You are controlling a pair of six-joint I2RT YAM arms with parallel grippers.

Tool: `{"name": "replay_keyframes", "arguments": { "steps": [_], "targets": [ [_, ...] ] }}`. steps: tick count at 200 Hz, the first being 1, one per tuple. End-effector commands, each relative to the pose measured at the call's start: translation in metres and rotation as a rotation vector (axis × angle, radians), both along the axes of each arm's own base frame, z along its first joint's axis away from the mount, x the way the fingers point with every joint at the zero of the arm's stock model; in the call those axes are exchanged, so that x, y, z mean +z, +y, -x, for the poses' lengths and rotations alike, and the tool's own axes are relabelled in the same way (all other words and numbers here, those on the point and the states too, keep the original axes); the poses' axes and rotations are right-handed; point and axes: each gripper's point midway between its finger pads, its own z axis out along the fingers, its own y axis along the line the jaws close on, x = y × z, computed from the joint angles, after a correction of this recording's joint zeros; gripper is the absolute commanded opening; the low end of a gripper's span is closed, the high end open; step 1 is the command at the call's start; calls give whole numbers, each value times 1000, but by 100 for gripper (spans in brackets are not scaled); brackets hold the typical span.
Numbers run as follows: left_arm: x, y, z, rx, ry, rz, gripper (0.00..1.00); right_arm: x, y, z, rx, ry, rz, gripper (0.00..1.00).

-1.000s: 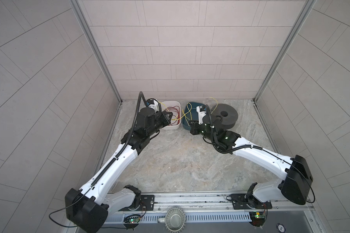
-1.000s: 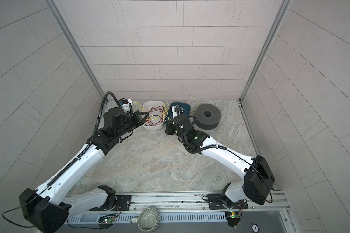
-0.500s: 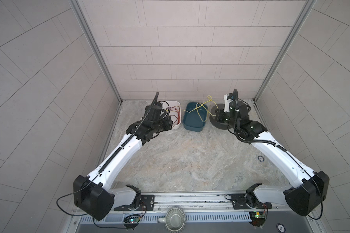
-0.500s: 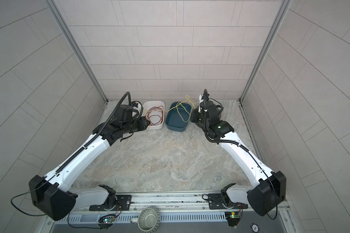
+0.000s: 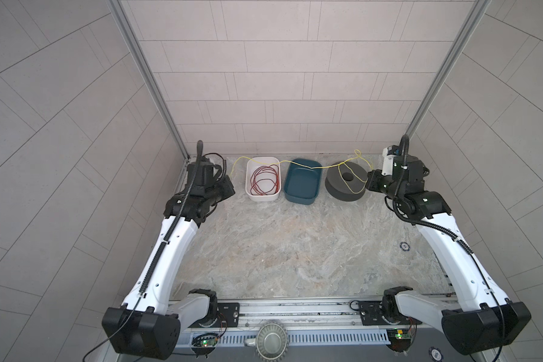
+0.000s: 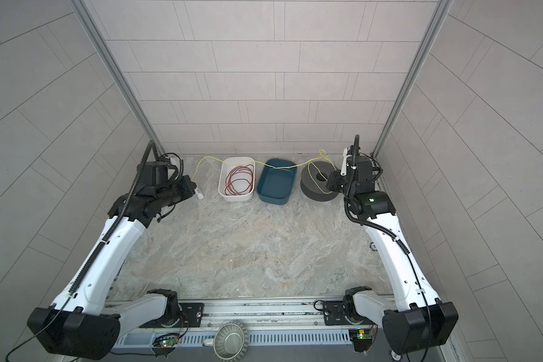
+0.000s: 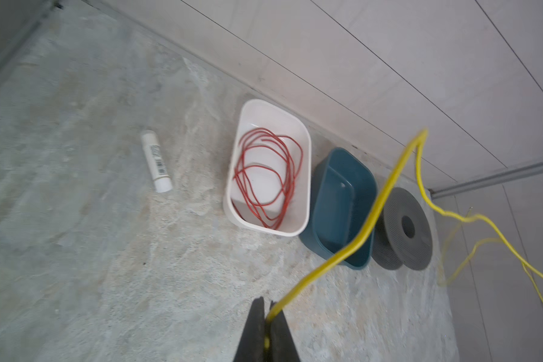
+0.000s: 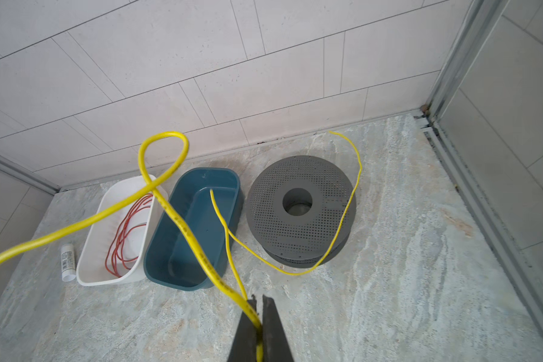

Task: Wrap the cables
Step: 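Carry the yellow cable end to the grey spool with the right gripper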

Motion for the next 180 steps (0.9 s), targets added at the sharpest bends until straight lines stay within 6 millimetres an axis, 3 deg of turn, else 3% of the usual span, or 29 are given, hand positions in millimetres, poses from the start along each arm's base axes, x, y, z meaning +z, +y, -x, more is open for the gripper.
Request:
{"name": "replay_keyframes", "arguments": {
  "steps": [1, 34, 67, 92, 113, 139, 180],
  "targets": [
    [0, 43, 9, 136, 49, -88, 0, -4, -30, 13, -85, 34, 50, 0],
    [-9, 74, 13, 191, 80, -136, 0, -1, -50, 22, -129, 50, 106, 0],
    [-2, 108, 21, 255, 99, -214, 0, 5, -79, 35, -205, 64, 224, 0],
    [5, 118, 20, 282, 101, -216, 0, 0, -81, 35, -208, 81, 234, 0],
    [11, 99, 12, 222, 48, -118, 0, -1, -67, 30, -138, 61, 189, 0],
    [29, 42, -3, 30, -93, 158, 0, -2, -31, 27, 29, 16, 79, 0],
    [64, -33, -6, -227, -184, 316, 0, -40, 1, 43, 134, 141, 94, 0]
  ]
}}
